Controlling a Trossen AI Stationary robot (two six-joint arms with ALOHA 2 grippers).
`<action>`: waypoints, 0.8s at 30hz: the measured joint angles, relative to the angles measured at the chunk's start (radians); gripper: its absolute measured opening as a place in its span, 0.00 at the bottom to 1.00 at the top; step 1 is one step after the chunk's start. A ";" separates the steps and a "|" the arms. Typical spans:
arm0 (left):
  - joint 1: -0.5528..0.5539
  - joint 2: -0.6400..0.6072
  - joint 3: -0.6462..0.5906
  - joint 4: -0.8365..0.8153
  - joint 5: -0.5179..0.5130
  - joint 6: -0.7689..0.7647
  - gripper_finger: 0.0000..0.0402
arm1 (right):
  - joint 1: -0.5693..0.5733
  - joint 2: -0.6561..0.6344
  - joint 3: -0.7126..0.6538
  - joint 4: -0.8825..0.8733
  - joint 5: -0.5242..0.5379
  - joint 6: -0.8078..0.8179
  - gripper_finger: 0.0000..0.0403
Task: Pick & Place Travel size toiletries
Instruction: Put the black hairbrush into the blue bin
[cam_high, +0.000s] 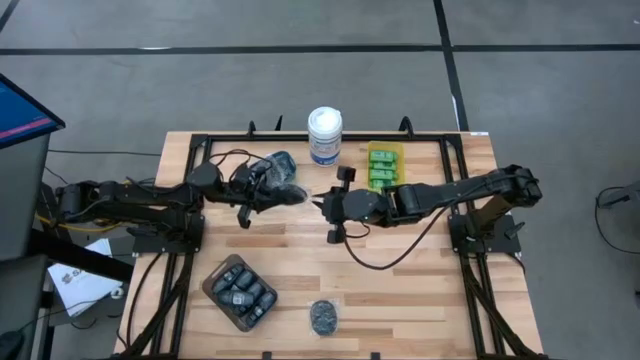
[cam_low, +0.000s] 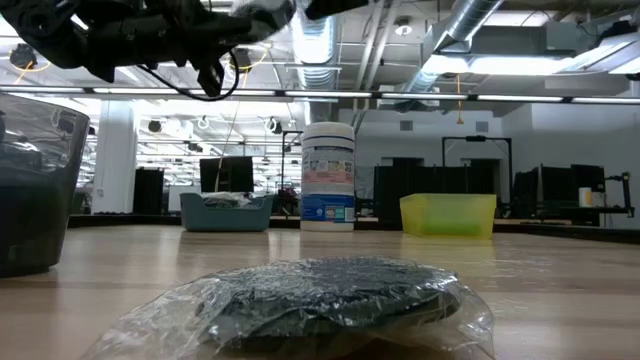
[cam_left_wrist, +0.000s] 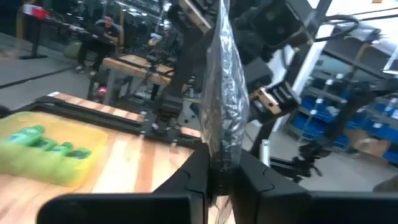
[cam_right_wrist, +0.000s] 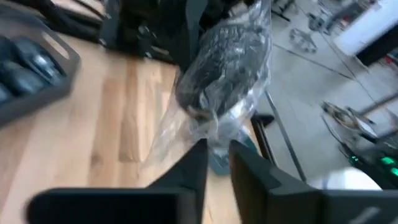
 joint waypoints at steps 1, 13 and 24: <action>0.012 0.000 0.000 -0.008 -0.002 0.007 0.06 | 0.004 -0.001 0.000 -0.018 0.021 0.007 0.16; 0.221 0.000 0.000 -0.283 -0.306 0.077 0.05 | 0.034 -0.003 0.000 -0.172 0.130 0.132 0.52; 0.347 0.000 -0.083 -0.388 -0.448 0.014 0.06 | 0.032 -0.003 0.000 -0.215 0.130 0.188 0.51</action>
